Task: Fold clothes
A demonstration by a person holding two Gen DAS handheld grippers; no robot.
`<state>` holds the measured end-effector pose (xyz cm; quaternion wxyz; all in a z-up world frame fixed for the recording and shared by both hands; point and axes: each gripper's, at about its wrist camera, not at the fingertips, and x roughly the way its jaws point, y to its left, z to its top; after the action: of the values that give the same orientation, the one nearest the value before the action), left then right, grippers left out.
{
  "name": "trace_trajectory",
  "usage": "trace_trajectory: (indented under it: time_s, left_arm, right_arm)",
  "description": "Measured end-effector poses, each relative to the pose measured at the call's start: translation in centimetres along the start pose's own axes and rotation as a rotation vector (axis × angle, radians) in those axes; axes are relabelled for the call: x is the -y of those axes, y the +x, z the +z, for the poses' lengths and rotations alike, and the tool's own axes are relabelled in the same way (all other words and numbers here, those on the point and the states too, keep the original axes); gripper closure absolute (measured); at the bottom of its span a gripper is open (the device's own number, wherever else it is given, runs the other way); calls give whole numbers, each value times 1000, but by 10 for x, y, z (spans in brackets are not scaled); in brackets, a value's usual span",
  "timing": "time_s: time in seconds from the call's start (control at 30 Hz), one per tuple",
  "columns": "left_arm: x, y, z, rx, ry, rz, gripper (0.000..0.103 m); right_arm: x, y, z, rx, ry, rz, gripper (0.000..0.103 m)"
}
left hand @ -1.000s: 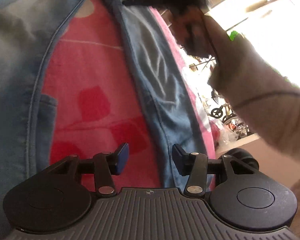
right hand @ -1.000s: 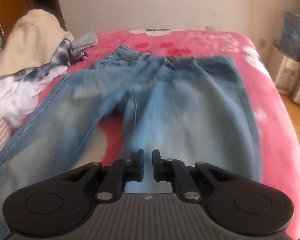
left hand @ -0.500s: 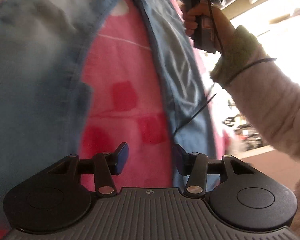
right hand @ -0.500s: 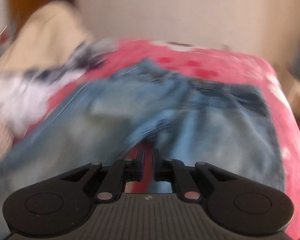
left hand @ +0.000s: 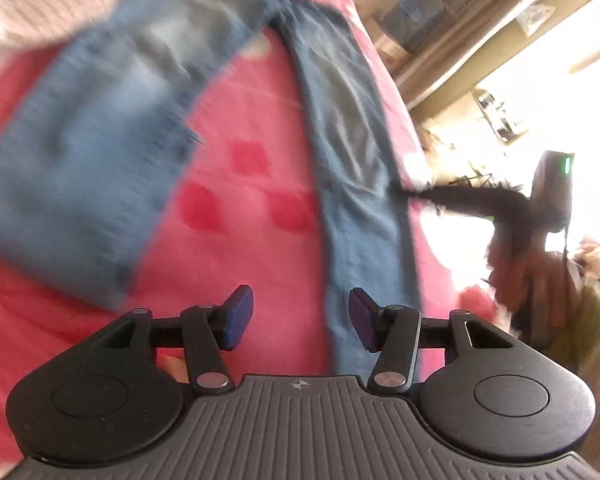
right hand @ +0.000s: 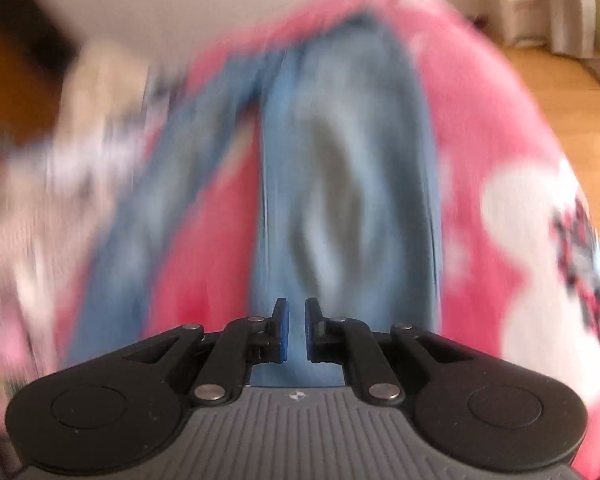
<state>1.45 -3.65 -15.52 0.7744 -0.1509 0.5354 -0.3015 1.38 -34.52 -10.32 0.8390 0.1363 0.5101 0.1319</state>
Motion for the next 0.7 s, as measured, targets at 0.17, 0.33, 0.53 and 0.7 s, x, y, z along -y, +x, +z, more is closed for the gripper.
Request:
trace_trajectory:
  time_s: [0.17,0.33,0.53,0.7]
  left_arm:
    - [27,13,-9,-60,99,-35,50]
    - [25,24,-12,-106,122,-41,50]
    - [19,34,-26,-188,110,-48,50]
    - [18,33,-27,-192,116,-52,50]
  right_arm:
    - [3,-21,-112,-134,-85,-48,95]
    - [-1,-59,-186,-349,-19,29,94]
    - [-21,-86,-150,-141,-133,-16,94]
    - [-32,-42,-168,-320,-167,22,94]
